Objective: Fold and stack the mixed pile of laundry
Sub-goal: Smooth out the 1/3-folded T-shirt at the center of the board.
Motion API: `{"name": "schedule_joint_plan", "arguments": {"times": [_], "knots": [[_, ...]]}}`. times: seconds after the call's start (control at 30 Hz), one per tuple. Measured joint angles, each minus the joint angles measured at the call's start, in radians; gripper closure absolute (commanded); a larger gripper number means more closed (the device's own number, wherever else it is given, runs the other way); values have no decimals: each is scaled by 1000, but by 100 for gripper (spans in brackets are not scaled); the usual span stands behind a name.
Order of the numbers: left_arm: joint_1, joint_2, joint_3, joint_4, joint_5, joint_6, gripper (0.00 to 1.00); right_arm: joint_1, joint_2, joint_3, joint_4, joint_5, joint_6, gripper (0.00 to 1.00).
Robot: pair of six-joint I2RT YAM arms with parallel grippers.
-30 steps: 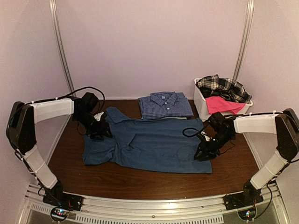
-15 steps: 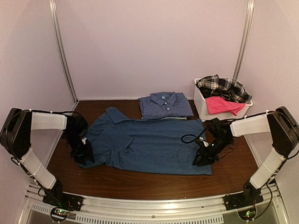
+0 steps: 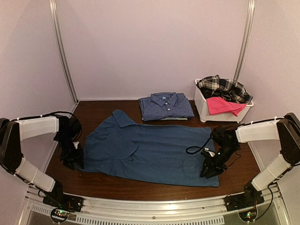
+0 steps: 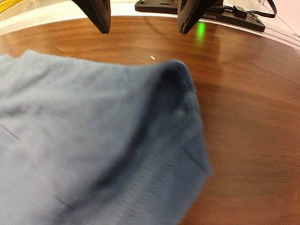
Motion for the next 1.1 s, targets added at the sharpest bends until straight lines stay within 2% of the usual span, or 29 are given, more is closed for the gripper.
{"name": "schedule_joint_plan", "arguments": {"times": [0.17,0.27,0.37,0.6,0.8,0.87,0.97,1.03,1.1], "knots": [[-76,-32,90,36,80,-3,49,1,3,116,-72,40,-13,63],[-85,-8,168,107,128,-11,50,1,21,198,-47,44,-9,63],[-89,66,198,202,158,-12,51,0,53,213,-3,43,8,63],[-91,211,116,289,162,-27,53,0,158,175,68,43,24,63],[-92,101,-13,268,131,-53,54,6,160,166,84,22,24,63],[-92,53,-50,237,120,-57,51,25,151,154,96,14,28,64],[-92,1,-54,175,107,-61,40,51,127,131,96,1,35,63],[-92,-14,-3,155,102,-64,34,59,105,129,77,-6,36,63],[-89,-10,108,158,99,-64,32,49,76,147,55,-9,31,64]]}}
